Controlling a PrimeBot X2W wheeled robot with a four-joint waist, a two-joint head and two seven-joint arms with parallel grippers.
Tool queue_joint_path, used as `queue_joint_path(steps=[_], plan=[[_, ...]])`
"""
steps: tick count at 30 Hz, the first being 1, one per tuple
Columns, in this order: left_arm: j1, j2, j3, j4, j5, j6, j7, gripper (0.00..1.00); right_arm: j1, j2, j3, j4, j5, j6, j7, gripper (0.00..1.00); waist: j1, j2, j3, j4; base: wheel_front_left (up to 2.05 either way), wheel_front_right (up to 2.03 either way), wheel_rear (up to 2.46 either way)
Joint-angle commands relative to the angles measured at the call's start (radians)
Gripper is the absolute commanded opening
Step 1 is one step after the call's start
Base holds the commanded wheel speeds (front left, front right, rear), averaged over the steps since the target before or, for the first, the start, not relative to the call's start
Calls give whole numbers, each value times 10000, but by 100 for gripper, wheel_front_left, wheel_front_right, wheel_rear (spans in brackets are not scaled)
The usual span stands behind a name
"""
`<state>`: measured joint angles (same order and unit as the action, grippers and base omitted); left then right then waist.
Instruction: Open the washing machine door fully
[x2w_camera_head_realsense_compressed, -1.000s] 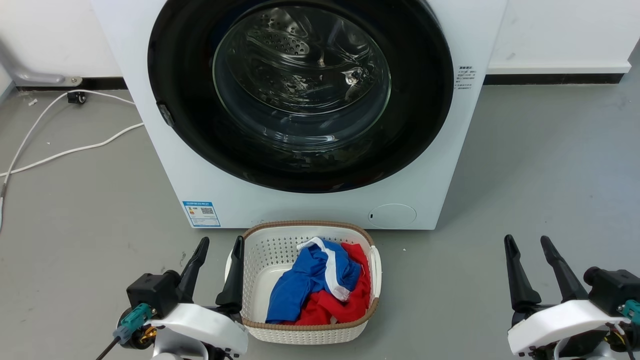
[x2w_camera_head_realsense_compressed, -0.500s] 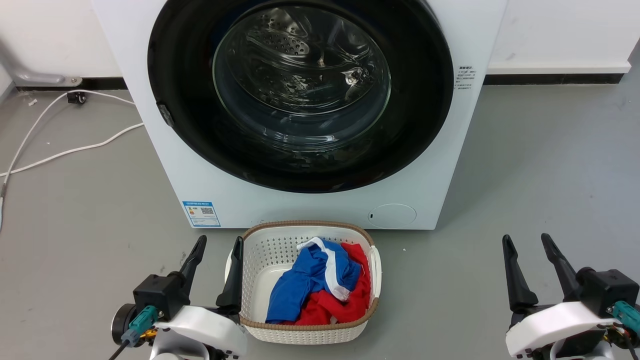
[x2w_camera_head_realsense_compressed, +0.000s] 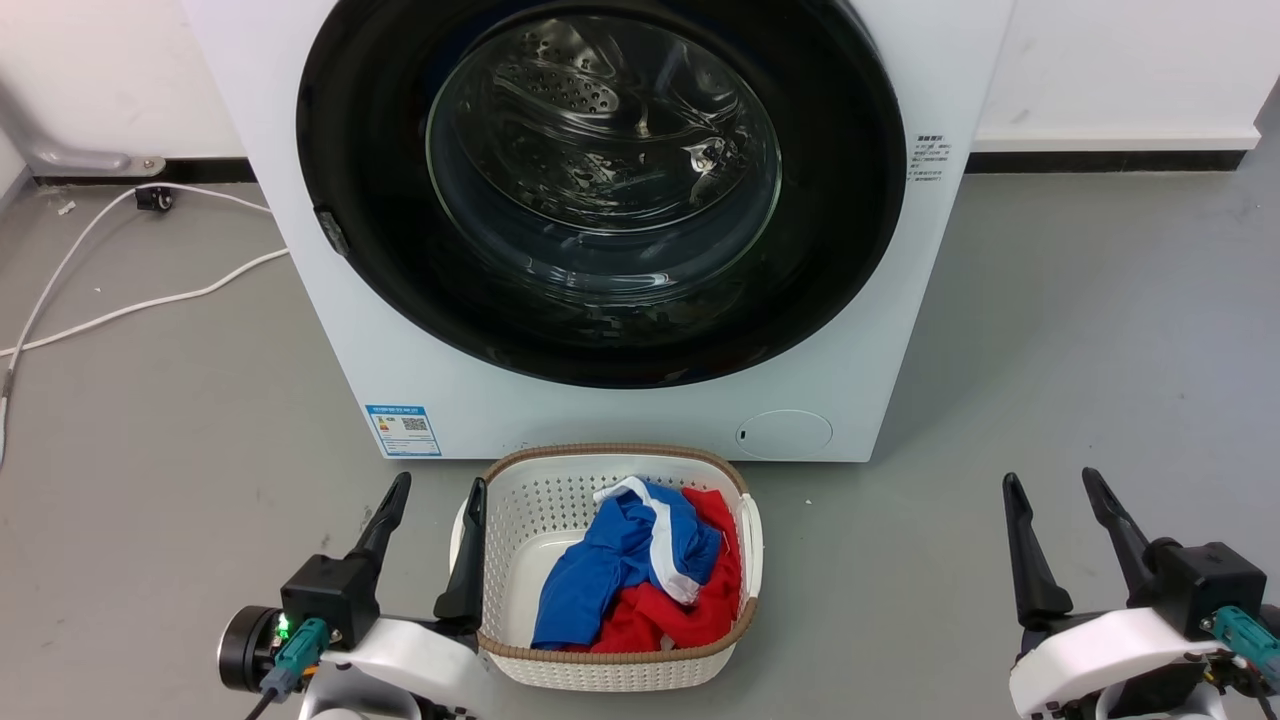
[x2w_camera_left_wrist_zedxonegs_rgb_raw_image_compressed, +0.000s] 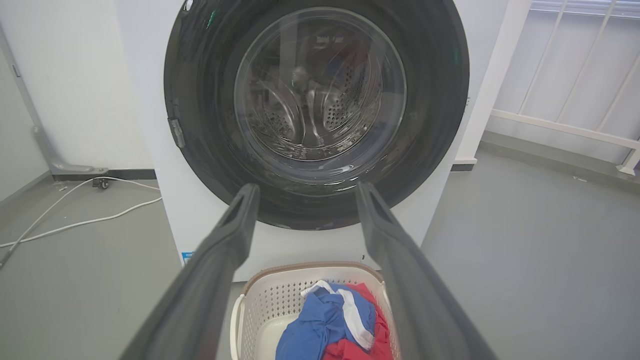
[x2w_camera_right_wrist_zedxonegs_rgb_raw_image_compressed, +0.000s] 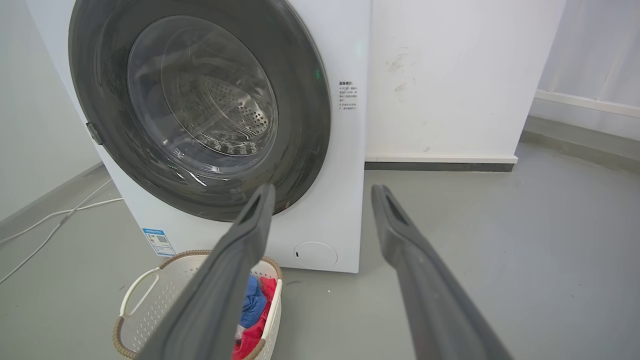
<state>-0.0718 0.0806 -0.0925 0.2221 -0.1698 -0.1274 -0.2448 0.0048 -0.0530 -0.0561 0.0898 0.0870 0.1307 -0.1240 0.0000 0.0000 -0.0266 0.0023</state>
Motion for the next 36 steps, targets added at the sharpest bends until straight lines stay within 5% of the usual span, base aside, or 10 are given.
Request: queue_joint_path(steps=[1, 34, 35, 36], plan=[[-71, -34, 11, 6, 166, 44, -67, 100, 76, 37, -5, -21, -158, 0, -77, 100, 0, 0, -3, 3, 0, 0, 0], [-155, -186, 313, 236, 600, 30, -218, 100, -50, 40, -113, 355, -320, -1, -200, 100, 0, 0, 65, 1, 0, 0, 0], [-155, -191, 320, 244, 601, 30, -216, 100, -59, 40, -127, 361, -269, -1, -181, 48, 0, 0, 70, 3, 0, 0, 0], [-156, -198, 326, 247, 606, 30, -209, 100, -72, 40, -142, 370, -201, -1, -166, 12, 0, 0, 75, 4, 0, 0, 0]])
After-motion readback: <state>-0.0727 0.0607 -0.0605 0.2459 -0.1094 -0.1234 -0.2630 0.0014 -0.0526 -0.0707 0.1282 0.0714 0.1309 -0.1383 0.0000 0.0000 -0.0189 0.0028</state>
